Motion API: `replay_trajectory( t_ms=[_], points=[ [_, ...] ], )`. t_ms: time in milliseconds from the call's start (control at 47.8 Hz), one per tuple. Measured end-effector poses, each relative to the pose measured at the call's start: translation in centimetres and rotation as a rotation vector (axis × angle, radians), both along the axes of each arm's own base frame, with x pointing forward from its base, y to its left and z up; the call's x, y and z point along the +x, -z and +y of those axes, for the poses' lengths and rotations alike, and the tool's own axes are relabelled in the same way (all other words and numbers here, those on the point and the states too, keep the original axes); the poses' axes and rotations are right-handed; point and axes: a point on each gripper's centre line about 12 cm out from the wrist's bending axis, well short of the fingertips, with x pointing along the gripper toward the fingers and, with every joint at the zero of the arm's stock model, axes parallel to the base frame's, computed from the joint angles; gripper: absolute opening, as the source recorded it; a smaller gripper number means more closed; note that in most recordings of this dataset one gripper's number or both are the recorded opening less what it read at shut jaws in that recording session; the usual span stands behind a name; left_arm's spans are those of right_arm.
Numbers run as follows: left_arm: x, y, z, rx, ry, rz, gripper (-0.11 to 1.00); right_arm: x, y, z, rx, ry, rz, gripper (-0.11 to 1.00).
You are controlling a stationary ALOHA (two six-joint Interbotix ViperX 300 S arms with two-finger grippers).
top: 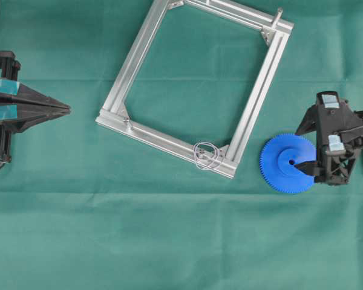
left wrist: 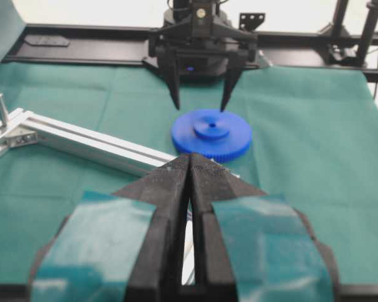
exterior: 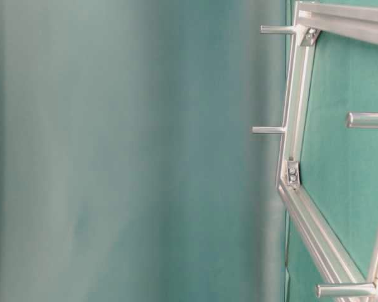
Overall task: Find the location of the shaft and insert the gear.
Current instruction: 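Lower the right gripper over the blue gear's hub and close on it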
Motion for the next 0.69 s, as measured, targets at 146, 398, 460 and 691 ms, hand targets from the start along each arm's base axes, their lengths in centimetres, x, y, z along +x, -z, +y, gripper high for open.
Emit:
replay_trajectory(
  t_ms=[146, 398, 460, 691],
  points=[
    [0.0, 0.0, 0.0, -0.003, 0.000, 0.001, 0.01, 0.3, 0.5, 0.4, 0.004, -0.009, 0.002, 0.91],
    [0.0, 0.0, 0.0, -0.005, -0.002, 0.000, 0.01, 0.5, 1.1, 0.8, 0.018, 0.003, 0.007, 0.91],
    [0.0, 0.0, 0.0, -0.005, -0.002, 0.000, 0.01, 0.6, 1.2, 0.9, 0.019, 0.000, 0.011, 0.91],
    [0.0, 0.0, 0.0, -0.005, -0.002, 0.000, 0.01, 0.7, 1.8, 1.1, 0.027, 0.013, 0.016, 0.91]
  ],
)
